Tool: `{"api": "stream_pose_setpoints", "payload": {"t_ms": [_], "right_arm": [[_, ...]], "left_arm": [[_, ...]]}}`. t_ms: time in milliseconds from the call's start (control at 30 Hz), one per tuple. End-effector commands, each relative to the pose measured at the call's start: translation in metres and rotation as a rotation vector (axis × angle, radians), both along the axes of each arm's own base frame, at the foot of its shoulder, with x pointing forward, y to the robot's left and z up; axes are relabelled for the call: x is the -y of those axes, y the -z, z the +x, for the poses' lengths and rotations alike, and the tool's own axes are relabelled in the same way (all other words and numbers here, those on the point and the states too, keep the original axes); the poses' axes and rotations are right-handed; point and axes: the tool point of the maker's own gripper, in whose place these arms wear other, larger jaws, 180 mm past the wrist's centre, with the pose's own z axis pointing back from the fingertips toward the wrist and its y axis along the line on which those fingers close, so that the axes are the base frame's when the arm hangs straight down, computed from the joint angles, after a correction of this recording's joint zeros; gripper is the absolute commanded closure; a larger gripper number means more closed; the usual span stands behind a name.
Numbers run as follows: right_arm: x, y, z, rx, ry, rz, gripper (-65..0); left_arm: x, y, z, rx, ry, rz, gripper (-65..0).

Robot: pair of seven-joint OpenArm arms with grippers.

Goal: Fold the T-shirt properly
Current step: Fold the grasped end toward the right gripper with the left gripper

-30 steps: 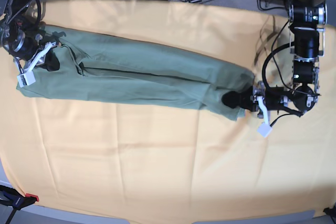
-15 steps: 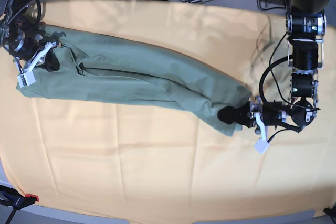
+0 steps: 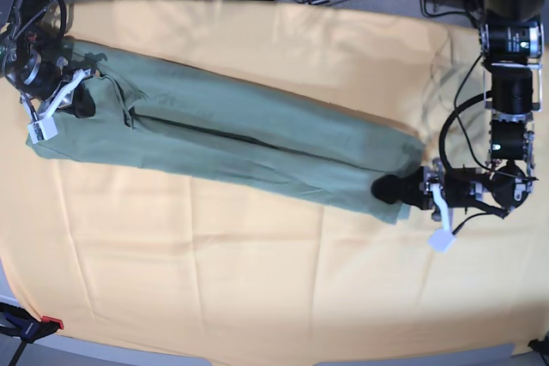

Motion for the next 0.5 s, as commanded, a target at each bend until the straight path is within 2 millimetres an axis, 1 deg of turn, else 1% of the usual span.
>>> {"api": "stream_pose_setpoints", "payload": {"t_ms": [0, 100, 200, 300, 467], "right_arm": [[0.009, -0.007, 0.004, 0.013, 0.003, -0.031, 0.0], [0.008, -0.007, 0.004, 0.016, 0.003, -0.028, 0.0], [0.008, -0.008, 0.005, 0.023, 0.004, -0.026, 0.0], [0.008, -0.008, 0.005, 0.023, 0.004, -0.027, 0.0], [0.008, -0.008, 0.005, 0.023, 0.004, -0.027, 0.0]], "left_arm": [[-0.010, -0.024, 0.013, 0.070, -0.020, -0.005, 0.0], [-0.017, -0.024, 0.012, 0.069, -0.028, 0.008, 0.0], [-0.012, -0.024, 0.012, 0.069, -0.022, -0.002, 0.0], [0.001, -0.022, 0.013, 0.066, -0.010, -0.027, 0.0], [0.035, -0.021, 0.014, 0.065, 0.029, -0.093, 0.0]]}}
